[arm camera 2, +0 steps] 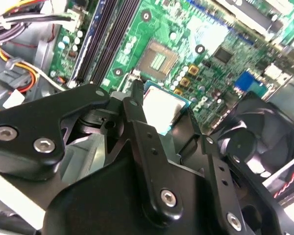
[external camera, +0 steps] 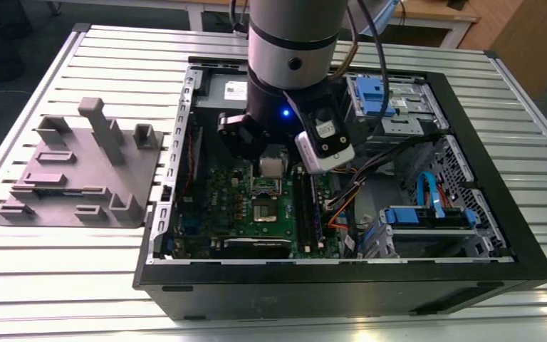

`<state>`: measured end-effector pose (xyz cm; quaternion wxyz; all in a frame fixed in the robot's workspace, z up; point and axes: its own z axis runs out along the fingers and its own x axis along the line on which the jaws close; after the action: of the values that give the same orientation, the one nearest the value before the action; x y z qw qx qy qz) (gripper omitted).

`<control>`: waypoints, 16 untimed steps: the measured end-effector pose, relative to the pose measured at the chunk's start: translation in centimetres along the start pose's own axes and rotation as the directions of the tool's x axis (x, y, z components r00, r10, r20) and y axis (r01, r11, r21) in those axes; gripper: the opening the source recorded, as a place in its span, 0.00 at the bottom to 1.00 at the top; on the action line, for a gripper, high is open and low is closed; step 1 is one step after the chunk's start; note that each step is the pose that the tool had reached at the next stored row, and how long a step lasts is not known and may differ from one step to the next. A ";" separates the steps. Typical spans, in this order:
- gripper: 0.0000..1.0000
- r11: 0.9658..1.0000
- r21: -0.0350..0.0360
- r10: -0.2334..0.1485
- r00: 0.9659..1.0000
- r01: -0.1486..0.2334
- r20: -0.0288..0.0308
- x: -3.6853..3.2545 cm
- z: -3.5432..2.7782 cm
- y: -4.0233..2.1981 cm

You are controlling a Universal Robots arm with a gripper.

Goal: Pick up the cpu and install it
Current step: 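Place the cpu into insertion slot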

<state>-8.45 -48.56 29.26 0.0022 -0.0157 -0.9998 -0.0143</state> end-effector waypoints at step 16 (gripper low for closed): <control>0.47 1.000 0.001 0.000 1.000 0.000 0.000 -0.29 2.91 -0.07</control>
<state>-8.17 -48.56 26.35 0.0021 -0.0158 -0.9998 -0.0137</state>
